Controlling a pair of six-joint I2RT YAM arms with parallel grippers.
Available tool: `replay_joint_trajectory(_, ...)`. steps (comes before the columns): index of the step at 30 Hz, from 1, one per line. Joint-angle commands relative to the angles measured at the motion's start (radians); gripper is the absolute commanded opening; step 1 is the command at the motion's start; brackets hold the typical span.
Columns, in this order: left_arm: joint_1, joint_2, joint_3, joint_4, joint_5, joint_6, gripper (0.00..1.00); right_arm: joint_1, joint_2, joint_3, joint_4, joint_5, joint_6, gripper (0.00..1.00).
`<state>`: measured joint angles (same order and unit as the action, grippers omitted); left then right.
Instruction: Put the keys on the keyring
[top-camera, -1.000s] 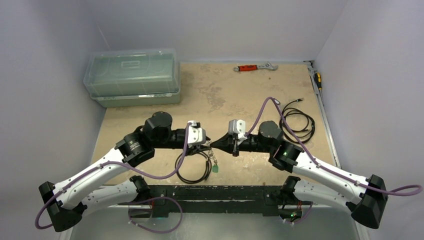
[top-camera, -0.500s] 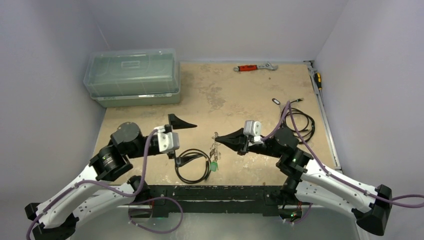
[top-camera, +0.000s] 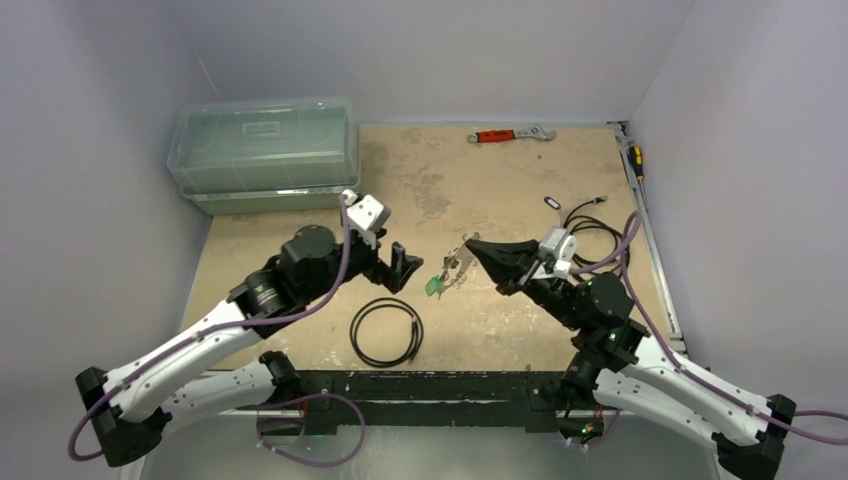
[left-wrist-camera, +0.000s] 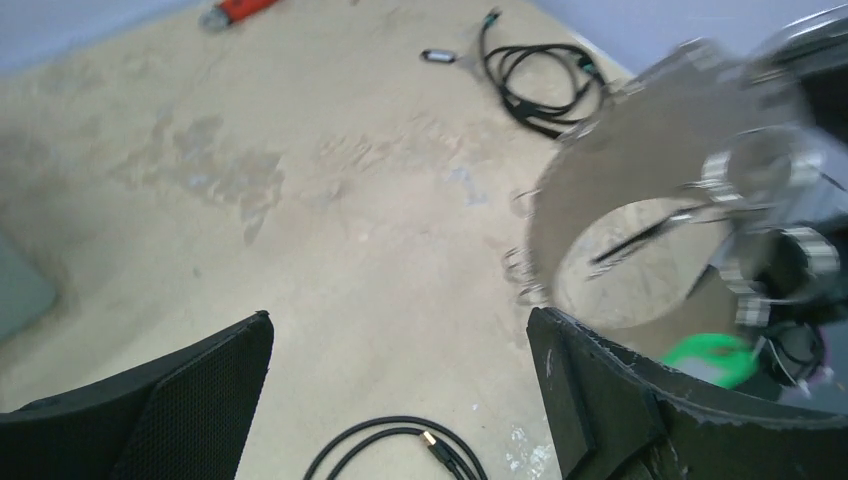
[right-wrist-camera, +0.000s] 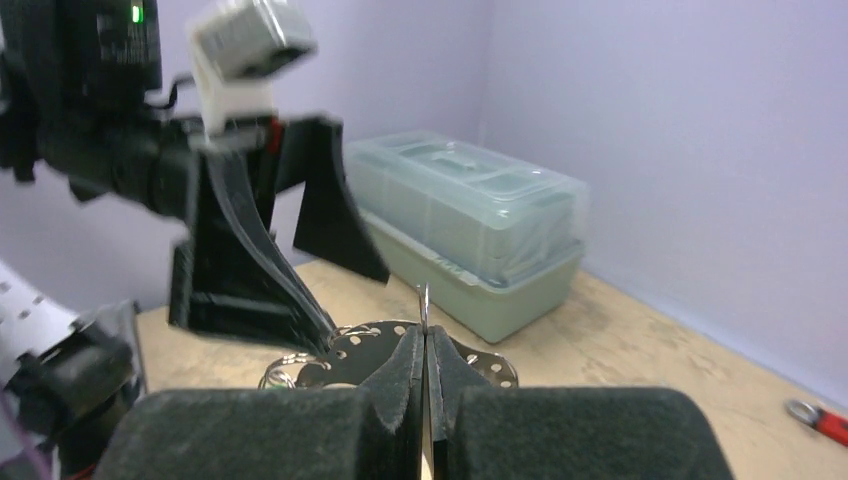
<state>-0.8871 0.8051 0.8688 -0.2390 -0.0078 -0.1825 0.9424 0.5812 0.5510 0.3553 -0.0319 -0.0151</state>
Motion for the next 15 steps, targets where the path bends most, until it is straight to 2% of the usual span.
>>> replay_joint_trajectory(1, -0.004, 0.112, 0.019, 0.061, -0.228, -0.201, 0.99, 0.004, -0.063, 0.034, 0.022, 0.244, 0.054, 0.00)
replay_joint_trajectory(8, -0.003, 0.321, 0.030, 0.178, -0.396, -0.258, 0.99, 0.004, -0.111, 0.119, -0.084, 0.469, 0.043, 0.00)
replay_joint_trajectory(13, -0.002, 0.551, 0.088, 0.410, -0.325, -0.201, 0.99, 0.004, -0.130, 0.184, -0.105, 0.569, 0.054, 0.00)
replay_joint_trajectory(15, -0.001, 0.675, 0.163, 0.437, -0.320, -0.221, 0.98, 0.004, -0.132, 0.221, -0.131, 0.602, 0.063, 0.00)
